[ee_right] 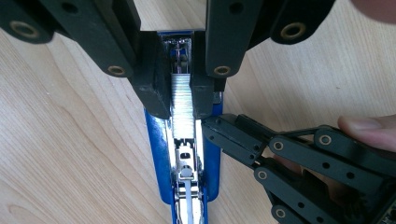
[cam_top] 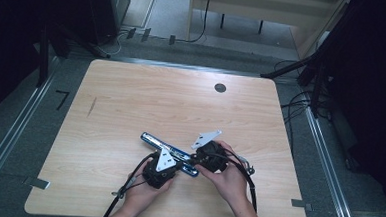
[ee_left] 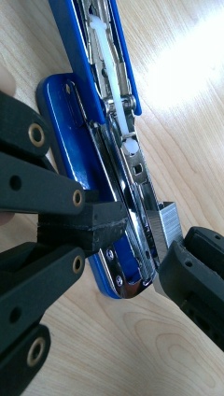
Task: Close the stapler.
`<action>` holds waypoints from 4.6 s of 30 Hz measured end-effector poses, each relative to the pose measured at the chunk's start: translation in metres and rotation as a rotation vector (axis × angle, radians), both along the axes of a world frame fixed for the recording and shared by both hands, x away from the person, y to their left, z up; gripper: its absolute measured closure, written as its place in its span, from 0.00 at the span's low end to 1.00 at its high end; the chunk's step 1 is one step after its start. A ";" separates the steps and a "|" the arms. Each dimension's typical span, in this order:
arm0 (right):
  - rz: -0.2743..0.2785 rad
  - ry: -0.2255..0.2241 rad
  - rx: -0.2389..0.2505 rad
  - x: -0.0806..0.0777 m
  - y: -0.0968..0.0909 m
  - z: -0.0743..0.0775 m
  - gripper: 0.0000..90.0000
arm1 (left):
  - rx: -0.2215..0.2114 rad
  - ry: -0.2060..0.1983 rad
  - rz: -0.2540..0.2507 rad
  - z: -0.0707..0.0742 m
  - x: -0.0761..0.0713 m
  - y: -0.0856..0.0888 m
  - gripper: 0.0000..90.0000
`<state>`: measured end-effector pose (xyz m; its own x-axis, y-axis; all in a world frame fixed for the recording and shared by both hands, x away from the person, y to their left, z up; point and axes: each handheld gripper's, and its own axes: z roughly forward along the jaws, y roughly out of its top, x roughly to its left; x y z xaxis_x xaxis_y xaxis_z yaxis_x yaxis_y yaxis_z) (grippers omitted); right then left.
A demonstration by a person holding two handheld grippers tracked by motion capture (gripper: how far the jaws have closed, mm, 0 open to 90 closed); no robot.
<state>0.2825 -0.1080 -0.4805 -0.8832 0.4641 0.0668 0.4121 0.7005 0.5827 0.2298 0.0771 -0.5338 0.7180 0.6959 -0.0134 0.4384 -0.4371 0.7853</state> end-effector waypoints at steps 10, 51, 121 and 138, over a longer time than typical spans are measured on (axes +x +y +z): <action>0.011 0.008 -0.040 0.002 0.005 -0.002 0.89 | -0.001 0.000 0.001 0.000 0.000 0.000 1.00; 0.001 -0.002 -0.049 0.002 0.004 -0.003 0.88 | -0.002 0.001 0.002 0.000 0.000 0.000 1.00; -0.027 -0.080 0.086 0.000 0.007 -0.017 1.00 | -0.005 0.004 0.005 0.000 0.000 0.000 1.00; -0.030 -0.110 0.168 -0.001 0.009 -0.009 1.00 | -0.081 0.033 0.057 0.003 0.001 0.016 1.00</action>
